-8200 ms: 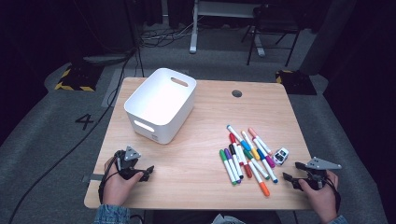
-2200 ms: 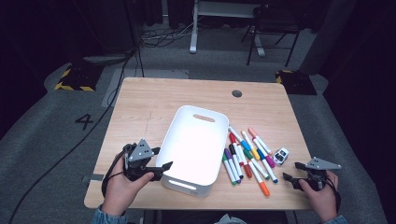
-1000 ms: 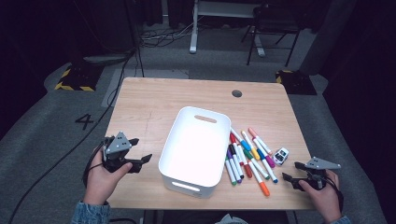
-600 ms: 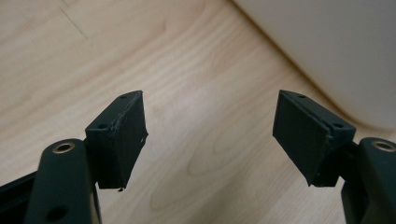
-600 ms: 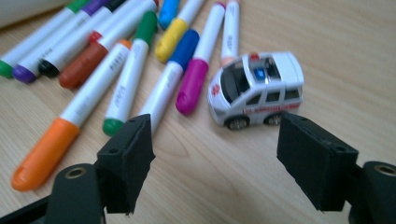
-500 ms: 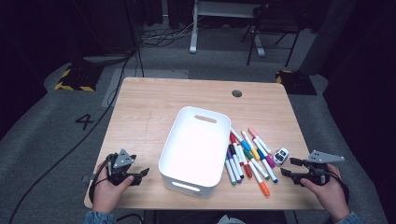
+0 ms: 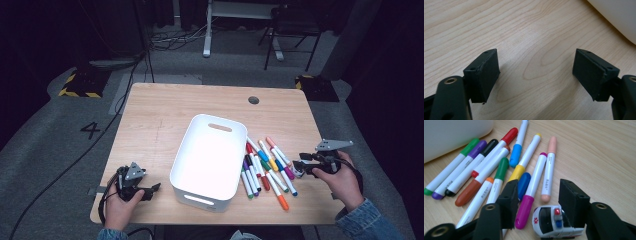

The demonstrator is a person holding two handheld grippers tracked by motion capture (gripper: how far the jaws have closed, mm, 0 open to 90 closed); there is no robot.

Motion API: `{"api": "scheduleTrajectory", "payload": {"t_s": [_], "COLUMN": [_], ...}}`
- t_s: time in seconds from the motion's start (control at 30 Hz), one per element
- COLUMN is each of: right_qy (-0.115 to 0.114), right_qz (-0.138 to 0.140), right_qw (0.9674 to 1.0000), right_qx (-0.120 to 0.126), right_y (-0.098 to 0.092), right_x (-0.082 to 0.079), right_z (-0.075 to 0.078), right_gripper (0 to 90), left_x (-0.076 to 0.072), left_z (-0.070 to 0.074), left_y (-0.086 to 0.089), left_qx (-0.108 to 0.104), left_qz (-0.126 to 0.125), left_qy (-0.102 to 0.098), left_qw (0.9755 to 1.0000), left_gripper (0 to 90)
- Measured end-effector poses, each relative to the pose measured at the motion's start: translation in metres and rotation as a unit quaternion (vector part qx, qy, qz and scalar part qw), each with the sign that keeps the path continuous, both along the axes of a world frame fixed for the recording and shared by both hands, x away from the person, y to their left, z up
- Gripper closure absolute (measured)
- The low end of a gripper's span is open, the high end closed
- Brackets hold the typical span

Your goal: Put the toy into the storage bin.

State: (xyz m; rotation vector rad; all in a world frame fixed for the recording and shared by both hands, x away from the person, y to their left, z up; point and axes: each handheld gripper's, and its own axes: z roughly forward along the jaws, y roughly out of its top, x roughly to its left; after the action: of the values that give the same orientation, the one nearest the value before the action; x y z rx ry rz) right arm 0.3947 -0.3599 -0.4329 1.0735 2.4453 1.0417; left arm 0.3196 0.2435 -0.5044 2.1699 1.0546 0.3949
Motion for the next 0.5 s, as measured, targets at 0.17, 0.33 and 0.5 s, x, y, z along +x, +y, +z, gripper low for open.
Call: {"api": "scheduleTrajectory", "payload": {"t_s": [0.17,0.33,0.5], "right_qy": [0.018,0.04,0.05], "right_qz": [-0.003,0.0,0.005], "right_qw": [0.9997,0.9982,0.9962], "right_qx": [-0.017,-0.044,-0.07], "right_y": [0.003,0.007,0.015], "right_x": [0.017,0.034,0.046], "right_z": [0.003,-0.001,-0.002], "right_gripper": [54.1,51.8,51.5], "left_x": [0.0,0.001,0.002], "left_z": [0.0,0.0,0.0], "left_y": [0.0,0.0,0.001], "left_qx": [0.0,-0.001,0.003], "left_qz": [0.0,-0.002,-0.005], "left_qy": [0.0,0.003,0.001], "left_qw": [1.0,1.0,1.0], "left_gripper": [21.0,20.7,20.8]}}
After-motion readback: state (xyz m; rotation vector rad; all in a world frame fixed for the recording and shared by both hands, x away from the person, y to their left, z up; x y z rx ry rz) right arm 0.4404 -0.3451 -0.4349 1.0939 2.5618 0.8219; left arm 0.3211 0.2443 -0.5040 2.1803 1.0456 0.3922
